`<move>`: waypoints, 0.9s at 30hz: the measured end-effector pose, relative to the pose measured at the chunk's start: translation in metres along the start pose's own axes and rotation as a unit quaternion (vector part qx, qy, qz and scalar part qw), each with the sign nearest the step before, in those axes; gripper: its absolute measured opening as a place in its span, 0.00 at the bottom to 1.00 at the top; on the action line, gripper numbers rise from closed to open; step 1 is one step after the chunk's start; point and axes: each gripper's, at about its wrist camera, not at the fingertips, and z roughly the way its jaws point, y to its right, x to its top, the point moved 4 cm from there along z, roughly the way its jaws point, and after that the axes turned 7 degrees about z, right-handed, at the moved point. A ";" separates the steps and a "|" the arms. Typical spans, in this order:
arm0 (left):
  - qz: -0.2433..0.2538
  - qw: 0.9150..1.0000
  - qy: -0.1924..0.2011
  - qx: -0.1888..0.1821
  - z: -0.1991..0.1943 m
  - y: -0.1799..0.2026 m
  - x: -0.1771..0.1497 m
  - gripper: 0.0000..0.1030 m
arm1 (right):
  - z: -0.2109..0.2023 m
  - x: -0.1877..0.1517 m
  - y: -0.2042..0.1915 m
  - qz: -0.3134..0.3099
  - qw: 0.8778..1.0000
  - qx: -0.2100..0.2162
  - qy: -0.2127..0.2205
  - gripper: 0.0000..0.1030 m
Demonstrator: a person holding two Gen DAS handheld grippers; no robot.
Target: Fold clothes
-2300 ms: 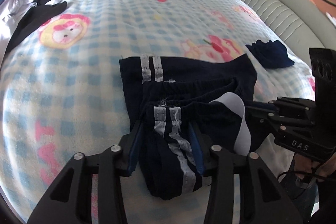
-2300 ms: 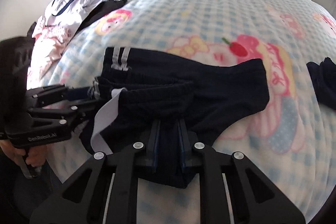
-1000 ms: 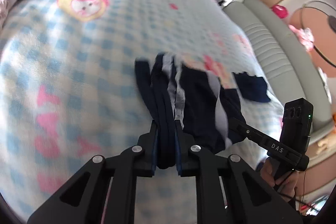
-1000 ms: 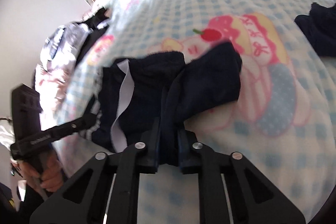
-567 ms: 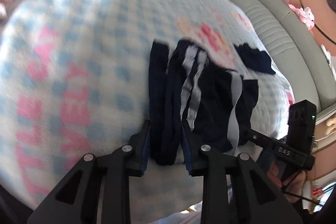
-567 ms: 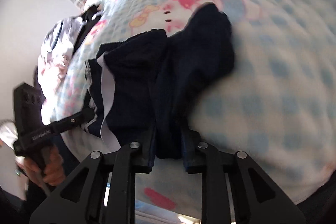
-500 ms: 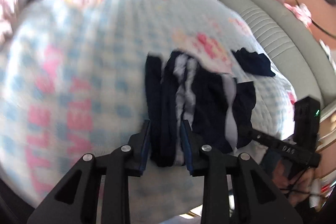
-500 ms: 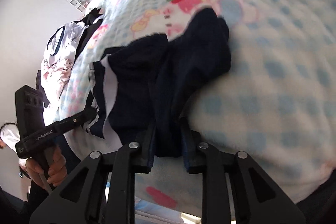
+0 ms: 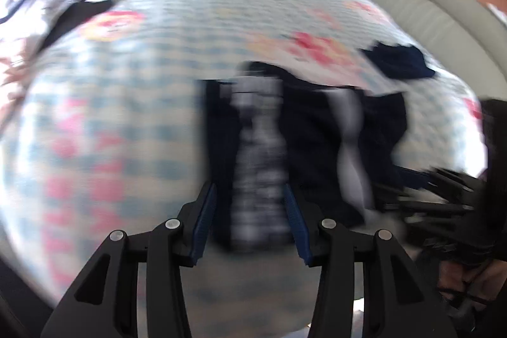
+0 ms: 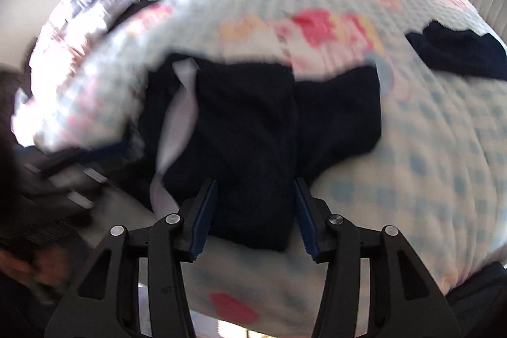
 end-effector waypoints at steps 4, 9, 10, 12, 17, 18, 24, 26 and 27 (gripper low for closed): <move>-0.066 0.996 0.018 -0.050 -0.009 -0.024 -0.002 0.45 | -0.007 -0.001 0.028 0.086 0.996 0.033 -0.007 0.48; -0.022 0.993 0.052 -0.100 -0.024 0.005 0.003 0.45 | -0.026 0.004 0.035 0.104 0.994 0.038 0.023 0.50; -0.008 0.994 0.043 -0.097 -0.020 0.013 0.001 0.46 | -0.025 0.004 0.029 0.094 0.994 0.041 0.022 0.50; 0.018 0.998 0.010 -0.064 -0.005 0.019 -0.006 0.46 | -0.024 0.003 0.016 0.073 0.996 0.048 0.021 0.50; -0.011 0.999 0.009 -0.034 -0.007 0.001 -0.003 0.41 | -0.007 -0.008 0.002 0.043 0.999 0.006 0.004 0.50; -0.023 0.999 0.012 -0.020 -0.008 -0.007 -0.002 0.41 | -0.010 -0.009 0.005 0.045 0.999 0.001 0.008 0.50; -0.066 0.992 0.036 -0.104 -0.013 -0.014 0.004 0.43 | -0.033 0.001 0.025 0.088 0.995 0.005 0.039 0.51; -0.058 0.990 0.030 -0.122 -0.009 -0.005 0.004 0.46 | -0.036 0.007 0.020 0.081 0.995 0.017 0.050 0.51; -0.057 0.990 0.017 -0.125 -0.003 -0.002 0.002 0.46 | -0.035 0.008 0.016 0.076 0.996 0.022 0.047 0.51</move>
